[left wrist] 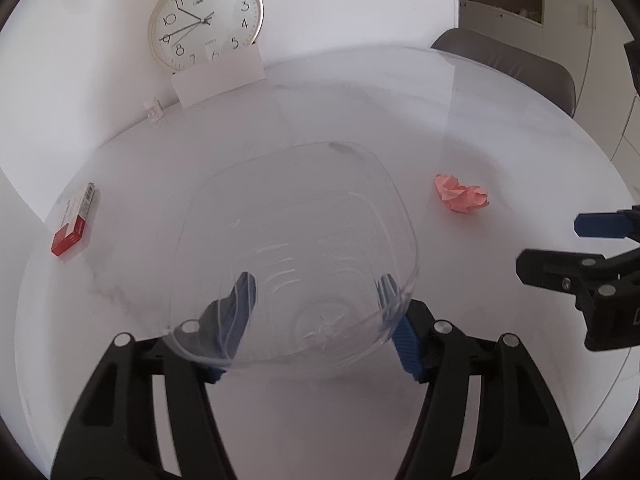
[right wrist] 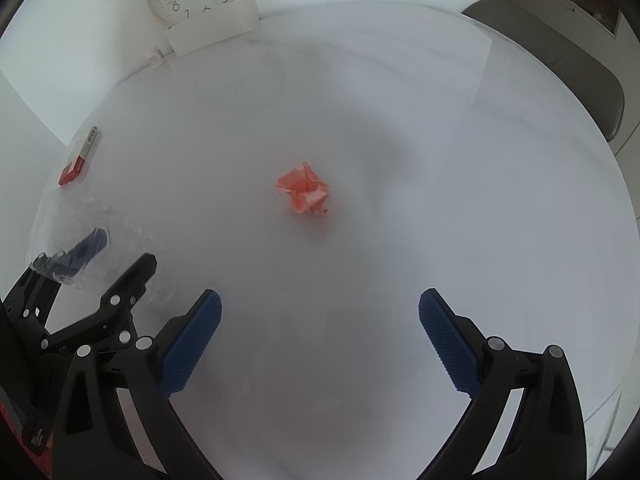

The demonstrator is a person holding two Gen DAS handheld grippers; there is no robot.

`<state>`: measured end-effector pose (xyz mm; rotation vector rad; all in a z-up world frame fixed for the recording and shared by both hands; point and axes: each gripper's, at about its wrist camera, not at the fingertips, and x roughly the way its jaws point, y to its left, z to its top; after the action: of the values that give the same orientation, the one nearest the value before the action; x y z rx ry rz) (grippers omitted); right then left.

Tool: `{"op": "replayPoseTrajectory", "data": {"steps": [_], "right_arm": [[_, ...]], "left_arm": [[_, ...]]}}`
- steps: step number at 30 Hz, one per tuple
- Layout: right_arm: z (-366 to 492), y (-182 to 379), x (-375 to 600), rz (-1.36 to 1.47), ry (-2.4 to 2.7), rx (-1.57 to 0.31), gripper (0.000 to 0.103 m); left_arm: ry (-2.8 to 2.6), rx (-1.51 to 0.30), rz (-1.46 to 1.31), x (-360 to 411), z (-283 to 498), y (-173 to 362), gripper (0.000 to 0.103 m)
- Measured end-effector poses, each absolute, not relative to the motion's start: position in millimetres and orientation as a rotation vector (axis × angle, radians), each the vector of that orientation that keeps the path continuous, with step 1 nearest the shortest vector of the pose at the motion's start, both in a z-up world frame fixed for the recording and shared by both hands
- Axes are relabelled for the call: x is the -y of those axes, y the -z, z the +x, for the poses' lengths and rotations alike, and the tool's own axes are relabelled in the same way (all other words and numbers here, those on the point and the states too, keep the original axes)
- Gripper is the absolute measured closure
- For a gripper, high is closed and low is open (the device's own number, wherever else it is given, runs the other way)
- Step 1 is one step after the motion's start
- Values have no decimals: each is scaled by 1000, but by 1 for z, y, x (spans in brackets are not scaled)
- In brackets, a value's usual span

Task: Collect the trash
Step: 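Grasp the clear plastic container rim with the left tool, then grasp the pink crumpled paper with the right tool while the left tool holds the container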

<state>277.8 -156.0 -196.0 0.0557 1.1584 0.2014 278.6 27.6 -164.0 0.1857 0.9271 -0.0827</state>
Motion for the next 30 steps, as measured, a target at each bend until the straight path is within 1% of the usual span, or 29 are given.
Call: {"op": "replayPoseTrajectory", "data": {"steps": [9,11,13,14,15,16,17,19,20,22,23,24,30], "right_arm": [[319,200,118,-49,-269,-1144,5],[331,203,113,-86,-269,-1147,7],[344,208,107,-124,-277,-1169,17],[348,210,107,-134,-278,-1177,18],[352,212,105,-143,-278,-1186,22],[358,216,104,-154,-274,-1201,28],[362,218,104,-157,-272,-1211,30],[368,223,104,-151,-267,-1234,40],[369,225,105,-147,-263,-1241,43],[370,228,107,-138,-259,-1255,59],[370,228,108,-135,-256,-1253,61],[369,227,108,-132,-259,-1254,66],[357,219,111,-130,-262,-1236,68]], "left_arm": [[77,-1108,102,-55,279,150,41],[81,-1156,80,-61,279,149,41],[97,-1211,34,-67,280,149,41],[104,-1228,17,-68,281,149,41],[111,-1243,-2,-70,282,150,41],[118,-1254,-14,-72,282,150,41],[124,-1260,-20,-73,282,149,41],[125,-1253,-17,-74,282,148,41],[125,-1251,-15,-75,282,148,41],[127,-1250,-16,-76,282,147,41],[127,-1249,-20,-77,281,147,41],[126,-1248,-21,-77,281,146,41],[129,-1235,-1,-72,280,140,41]]}}
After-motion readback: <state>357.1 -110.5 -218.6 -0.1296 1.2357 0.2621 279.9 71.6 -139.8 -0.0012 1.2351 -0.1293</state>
